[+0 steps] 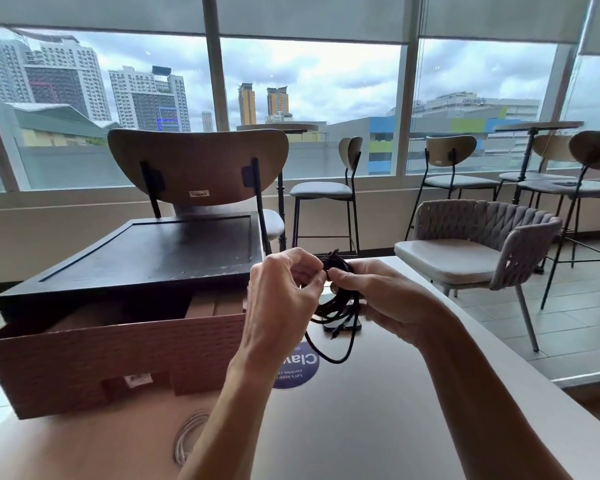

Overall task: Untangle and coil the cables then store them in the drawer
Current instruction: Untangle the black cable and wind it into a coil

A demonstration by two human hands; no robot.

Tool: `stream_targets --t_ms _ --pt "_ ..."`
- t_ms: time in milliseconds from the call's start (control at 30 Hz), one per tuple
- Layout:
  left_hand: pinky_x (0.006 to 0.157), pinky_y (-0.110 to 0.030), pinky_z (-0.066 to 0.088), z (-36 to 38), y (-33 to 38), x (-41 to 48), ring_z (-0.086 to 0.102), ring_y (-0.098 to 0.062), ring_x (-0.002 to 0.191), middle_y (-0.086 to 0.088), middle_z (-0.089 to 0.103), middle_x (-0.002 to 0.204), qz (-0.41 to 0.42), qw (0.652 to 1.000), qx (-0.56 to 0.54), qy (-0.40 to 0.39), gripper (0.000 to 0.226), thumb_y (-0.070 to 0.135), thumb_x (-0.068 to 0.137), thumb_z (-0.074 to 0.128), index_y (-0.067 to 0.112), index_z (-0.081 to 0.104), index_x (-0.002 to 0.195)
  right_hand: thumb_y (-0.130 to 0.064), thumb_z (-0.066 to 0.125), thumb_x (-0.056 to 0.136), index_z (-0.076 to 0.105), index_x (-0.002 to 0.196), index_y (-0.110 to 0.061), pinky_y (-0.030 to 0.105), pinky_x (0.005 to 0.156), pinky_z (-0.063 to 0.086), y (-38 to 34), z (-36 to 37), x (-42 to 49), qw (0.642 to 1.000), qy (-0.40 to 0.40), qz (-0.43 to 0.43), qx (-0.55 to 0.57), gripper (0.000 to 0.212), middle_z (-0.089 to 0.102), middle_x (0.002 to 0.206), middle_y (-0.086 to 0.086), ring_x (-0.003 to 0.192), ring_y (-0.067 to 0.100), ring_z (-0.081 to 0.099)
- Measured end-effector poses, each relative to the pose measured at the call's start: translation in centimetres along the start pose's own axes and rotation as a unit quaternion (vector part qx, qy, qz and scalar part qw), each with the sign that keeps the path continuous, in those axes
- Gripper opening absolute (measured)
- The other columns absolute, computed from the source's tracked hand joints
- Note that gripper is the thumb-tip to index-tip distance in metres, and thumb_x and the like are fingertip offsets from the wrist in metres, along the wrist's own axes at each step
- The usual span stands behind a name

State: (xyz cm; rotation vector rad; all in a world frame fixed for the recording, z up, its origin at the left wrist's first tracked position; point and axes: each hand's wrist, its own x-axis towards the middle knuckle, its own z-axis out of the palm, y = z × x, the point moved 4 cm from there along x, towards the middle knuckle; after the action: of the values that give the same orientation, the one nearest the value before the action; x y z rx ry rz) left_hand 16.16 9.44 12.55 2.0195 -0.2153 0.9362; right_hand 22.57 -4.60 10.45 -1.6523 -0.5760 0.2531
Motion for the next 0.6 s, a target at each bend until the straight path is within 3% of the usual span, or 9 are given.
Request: stream_targets --t_ms 67,200,267,367,467,533,600 --pt "0.066 -0.011 0.052 -1.5 -0.3 0.6 0.068 0.000 0.067 0.011 0.072 0.070 -0.007 1.000 -0.011 0.028 0.009 0.012 0.083 0.079 0.020 0.076 0.080 -0.016 0.052 0.102 0.062 0.090 -0.005 0.026 0.062 0.049 0.2 -0.9 -0.1 0.999 0.035 0.021 0.007 0.019 0.057 0.078 0.004 0.067 0.013 0.059" --pt "0.065 -0.008 0.050 -4.8 -1.6 1.6 0.069 0.001 0.068 0.010 0.074 0.072 -0.024 0.996 -0.033 0.083 0.007 0.013 0.083 0.079 0.019 0.076 0.081 -0.019 0.054 0.102 0.059 0.095 -0.004 0.048 0.080 0.047 0.6 -2.4 -0.3 0.997 0.060 0.037 0.042 0.017 0.062 0.077 0.005 0.083 0.025 0.065" --pt "0.063 -0.006 0.048 -5.9 -2.4 1.6 0.069 0.002 0.068 0.011 0.073 0.072 -0.037 0.992 -0.028 0.114 0.006 0.013 0.084 0.079 0.018 0.076 0.082 -0.016 0.052 0.102 0.058 0.092 -0.004 0.045 0.083 0.055 0.4 -2.2 -0.3 0.995 0.060 0.037 0.069 0.016 0.058 0.081 0.006 0.086 0.023 0.067" --pt "0.063 -0.005 0.048 -7.0 -4.0 1.6 0.067 0.005 0.067 0.012 0.072 0.075 -0.070 0.985 -0.007 0.157 0.007 0.015 0.085 0.077 0.021 0.074 0.082 -0.015 0.051 0.103 0.056 0.086 -0.005 0.033 0.072 0.056 0.1 -1.7 -0.3 0.995 0.068 0.030 0.070 0.020 0.058 0.079 0.007 0.085 0.021 0.067" --pt "0.069 -0.014 0.051 -6.3 -5.2 1.7 0.066 0.000 0.077 0.011 0.070 0.087 -0.095 0.991 0.056 0.074 0.008 0.019 0.090 0.072 0.026 0.072 0.094 -0.014 0.049 0.104 0.054 0.090 -0.004 0.026 0.065 0.054 0.0 -1.5 -0.2 0.994 0.083 0.022 0.067 0.018 0.056 0.078 0.005 0.078 0.017 0.067" --pt "0.082 -0.017 0.046 -4.4 -4.7 1.5 0.061 -0.009 0.096 0.005 0.063 0.107 -0.057 0.989 0.132 -0.033 0.021 0.024 0.094 0.068 0.027 0.070 0.115 -0.014 0.049 0.104 0.054 0.089 -0.006 0.023 0.060 0.053 -0.1 -1.0 -0.1 0.994 0.086 0.016 0.058 0.018 0.054 0.080 0.005 0.077 0.016 0.065" --pt "0.092 -0.021 0.041 -2.5 -3.7 1.3 0.055 -0.014 0.109 0.001 0.060 0.115 0.011 0.980 0.185 -0.074 0.031 0.024 0.096 0.065 0.023 0.067 0.127 -0.014 0.048 0.104 0.056 0.086 -0.008 0.021 0.058 0.052 -0.1 -0.5 0.0 0.995 0.087 0.013 0.047 0.020 0.052 0.081 0.005 0.077 0.017 0.063"
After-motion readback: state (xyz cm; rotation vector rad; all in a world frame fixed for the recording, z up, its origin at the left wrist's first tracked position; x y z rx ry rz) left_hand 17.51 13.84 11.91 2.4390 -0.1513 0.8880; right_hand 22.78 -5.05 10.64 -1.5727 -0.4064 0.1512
